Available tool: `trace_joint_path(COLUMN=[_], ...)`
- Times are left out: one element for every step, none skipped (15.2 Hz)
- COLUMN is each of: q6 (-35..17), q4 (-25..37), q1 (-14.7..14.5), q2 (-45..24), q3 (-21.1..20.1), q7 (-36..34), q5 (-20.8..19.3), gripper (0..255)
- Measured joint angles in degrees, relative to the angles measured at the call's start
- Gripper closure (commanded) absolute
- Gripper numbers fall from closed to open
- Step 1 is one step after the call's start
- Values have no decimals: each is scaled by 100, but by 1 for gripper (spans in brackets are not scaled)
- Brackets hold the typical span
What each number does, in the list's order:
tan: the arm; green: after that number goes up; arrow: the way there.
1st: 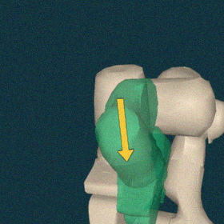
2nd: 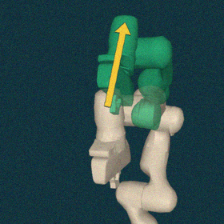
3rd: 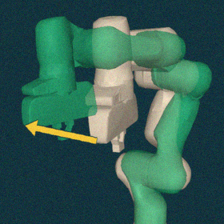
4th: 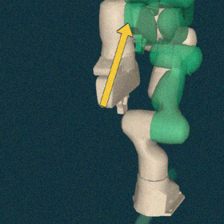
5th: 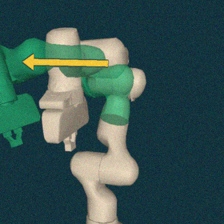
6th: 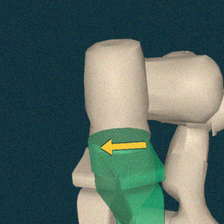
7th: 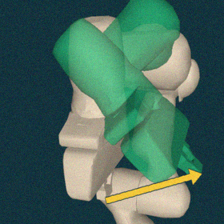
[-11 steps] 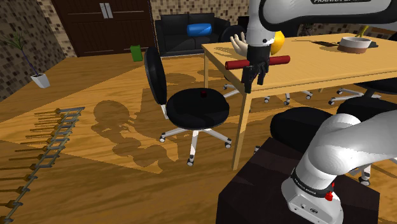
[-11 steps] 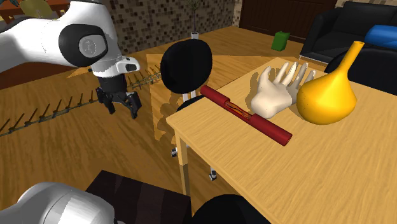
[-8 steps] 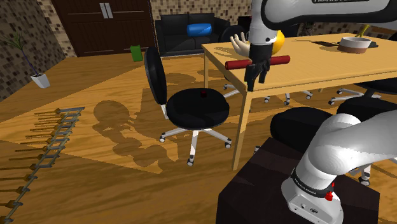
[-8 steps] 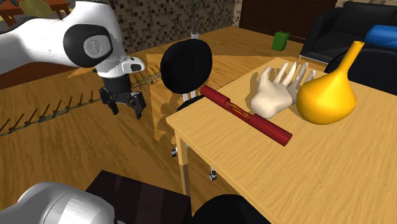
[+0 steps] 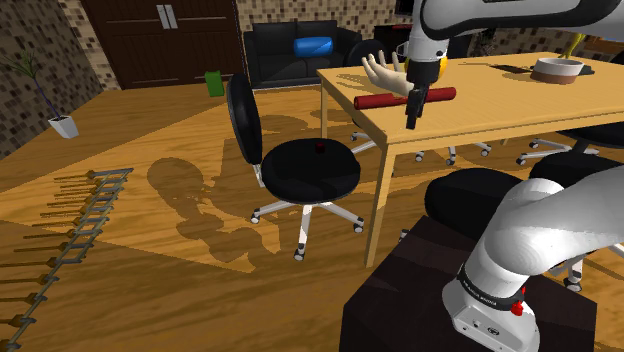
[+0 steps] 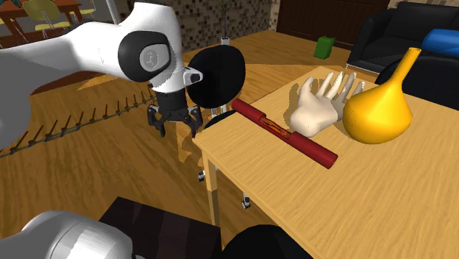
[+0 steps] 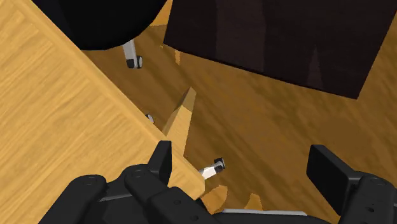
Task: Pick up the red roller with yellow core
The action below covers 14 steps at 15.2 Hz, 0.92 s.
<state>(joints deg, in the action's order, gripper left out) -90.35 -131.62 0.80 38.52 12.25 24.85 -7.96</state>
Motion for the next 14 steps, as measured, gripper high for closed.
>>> trace_joint_path(q6=[-30, -119, -144, -197, -219, -278, -347, -398, -448, -465, -494, -525, -542, -536], q4=[112, 184, 341, 440, 576, 704, 877, 1035, 1226, 1425, 1620, 1775, 2036, 2256], q1=[-25, -50, -71, -100, -141, -176, -226, -269, -312, -361, -407, -439, -485, -516], q2=[-110, -245, -398, -518, -651, -809, -1021, -1208, -1426, -1629, -1841, -2022, -2301, -2531], q3=[145, 304, 480, 630, 757, 914, 1074, 1226, 1397, 1537, 1680, 1816, 1973, 2101], q7=[279, 560, 871, 1160, 1426, 1716, 2012, 2307, 2625, 2926, 3227, 3530, 3857, 4173], q5=[-65, -129, -193, -238, -259, -283, -282, -274, -250, -206, -147, -92, 16, 120], gripper=[0, 0, 0, 0, 0, 0, 0, 0, 0, 0, 0, 0, 0, 0])
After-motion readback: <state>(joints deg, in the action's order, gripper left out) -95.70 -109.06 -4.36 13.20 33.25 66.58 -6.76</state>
